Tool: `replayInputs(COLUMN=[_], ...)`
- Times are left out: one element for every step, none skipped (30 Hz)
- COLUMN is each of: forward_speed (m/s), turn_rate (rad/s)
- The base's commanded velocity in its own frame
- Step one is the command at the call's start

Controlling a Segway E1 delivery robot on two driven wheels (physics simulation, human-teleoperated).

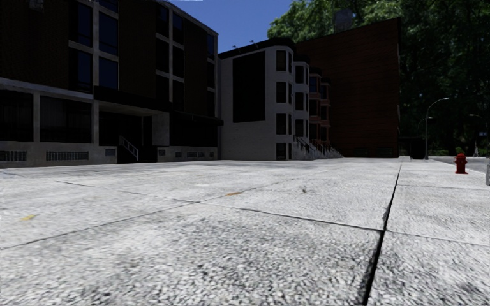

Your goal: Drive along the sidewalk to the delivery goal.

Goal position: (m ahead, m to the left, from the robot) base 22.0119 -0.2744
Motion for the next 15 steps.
replayInputs(forward_speed=[2.0, 2.0, 2.0, 2.0, 2.0, 2.0, 2.0, 2.0, 2.0, 2.0, 2.0, 2.0, 2.0, 2.0, 2.0], turn_rate=[0.48, 0.48, 0.48, 0.48, 0.48, 0.42, 0.0, 0.0, 0.0, 0.0, 0.0, 0.0, 0.0, 0.0, 0.0])
